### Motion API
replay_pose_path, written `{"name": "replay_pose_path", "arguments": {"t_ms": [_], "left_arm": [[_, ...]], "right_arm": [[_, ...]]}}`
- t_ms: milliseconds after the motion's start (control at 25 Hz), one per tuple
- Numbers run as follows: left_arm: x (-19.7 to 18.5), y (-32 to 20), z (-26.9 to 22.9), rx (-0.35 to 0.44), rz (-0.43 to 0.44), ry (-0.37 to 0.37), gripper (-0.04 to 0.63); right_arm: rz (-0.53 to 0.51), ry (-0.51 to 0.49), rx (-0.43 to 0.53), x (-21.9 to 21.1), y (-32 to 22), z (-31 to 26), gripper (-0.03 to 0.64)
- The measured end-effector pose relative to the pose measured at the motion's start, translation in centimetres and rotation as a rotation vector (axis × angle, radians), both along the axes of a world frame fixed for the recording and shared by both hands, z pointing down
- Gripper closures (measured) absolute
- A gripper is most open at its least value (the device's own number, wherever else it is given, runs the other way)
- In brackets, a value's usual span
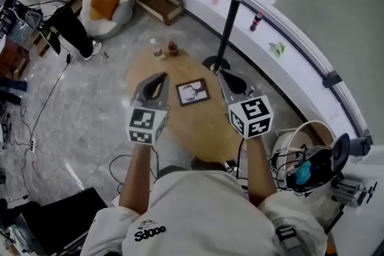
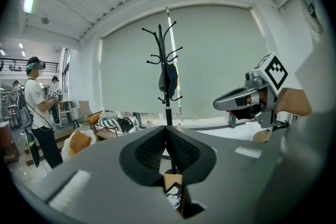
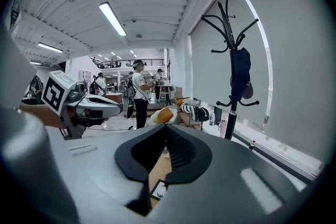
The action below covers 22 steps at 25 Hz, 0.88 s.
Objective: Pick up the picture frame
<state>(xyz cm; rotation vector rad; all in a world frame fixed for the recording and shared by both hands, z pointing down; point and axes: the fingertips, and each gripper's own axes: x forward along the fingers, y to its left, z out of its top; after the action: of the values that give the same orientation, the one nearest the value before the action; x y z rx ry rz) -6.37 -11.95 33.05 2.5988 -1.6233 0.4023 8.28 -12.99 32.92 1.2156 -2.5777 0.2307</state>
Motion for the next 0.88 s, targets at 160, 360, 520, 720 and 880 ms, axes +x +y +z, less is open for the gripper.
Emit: {"name": "replay_pose_path", "arguments": {"t_ms": [160, 360, 520, 720, 880], "left_arm": [[-0.4, -1.6, 1.8, -0.041, -0.017, -0.005, 0.584], [-0.6, -3.4, 3.7, -0.079, -0.028, -0.002, 0.584], [-1.1, -5.0, 5.9, -0.118, -0.035, -0.008, 0.584], [-2.1, -7.6, 8.8, -0.173, -0.021, -0.006, 0.584], [-3.7, -9.8, 11.6, -0.224, -0.024, 0.008, 0.584]], "right_arm": [[0.001, -0.001, -0.039, 0.2, -2.2, 1.5, 0.612], [0.000, 0.016, -0.071, 0.2, -4.1, 3.3, 0.612], [0.012, 0.026, -0.111, -0.1, -5.9, 5.2, 0.612], [0.033, 0.037, -0.159, -1.0, -8.4, 7.7, 0.612], [0.042, 0.054, -0.211, -2.3, -10.4, 10.0, 0.612]]}}
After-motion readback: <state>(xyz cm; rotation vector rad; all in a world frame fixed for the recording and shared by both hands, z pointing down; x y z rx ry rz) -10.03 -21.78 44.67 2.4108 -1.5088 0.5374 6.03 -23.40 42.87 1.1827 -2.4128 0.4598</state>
